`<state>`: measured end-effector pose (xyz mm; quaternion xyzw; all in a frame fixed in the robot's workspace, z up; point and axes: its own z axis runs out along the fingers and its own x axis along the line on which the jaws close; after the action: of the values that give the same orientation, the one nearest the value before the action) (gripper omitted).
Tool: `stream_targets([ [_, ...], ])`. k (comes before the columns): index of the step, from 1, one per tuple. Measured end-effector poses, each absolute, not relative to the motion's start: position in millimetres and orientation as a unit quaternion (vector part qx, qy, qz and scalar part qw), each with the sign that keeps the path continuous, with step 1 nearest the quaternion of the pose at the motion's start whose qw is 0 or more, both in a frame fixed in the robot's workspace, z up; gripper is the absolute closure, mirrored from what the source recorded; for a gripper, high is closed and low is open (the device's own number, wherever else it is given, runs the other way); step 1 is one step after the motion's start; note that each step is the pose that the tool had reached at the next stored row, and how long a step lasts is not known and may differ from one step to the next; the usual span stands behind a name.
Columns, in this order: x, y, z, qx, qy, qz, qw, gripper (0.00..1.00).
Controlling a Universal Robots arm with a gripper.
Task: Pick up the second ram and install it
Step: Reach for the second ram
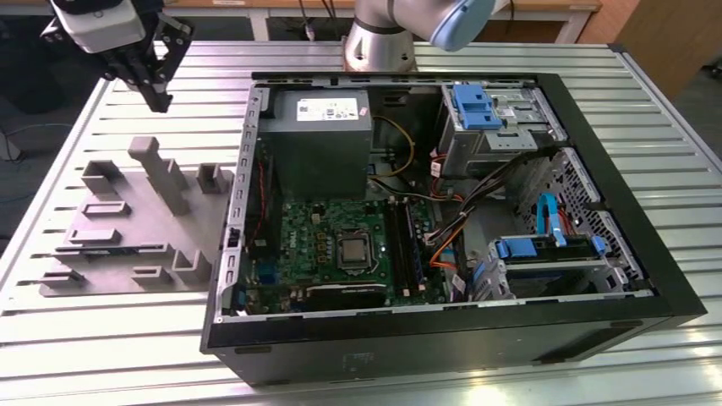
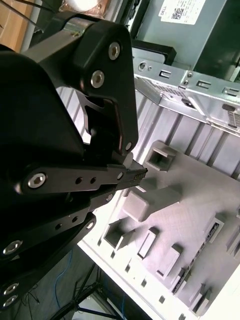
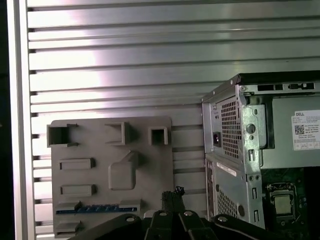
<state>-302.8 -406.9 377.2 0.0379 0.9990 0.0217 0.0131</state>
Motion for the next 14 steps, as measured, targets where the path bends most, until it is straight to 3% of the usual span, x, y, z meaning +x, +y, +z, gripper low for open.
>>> stream_targets([
  [14, -322.8, -412.2, 372.0, 0.038, 0.999, 0.022, 0.013, 0.89],
])
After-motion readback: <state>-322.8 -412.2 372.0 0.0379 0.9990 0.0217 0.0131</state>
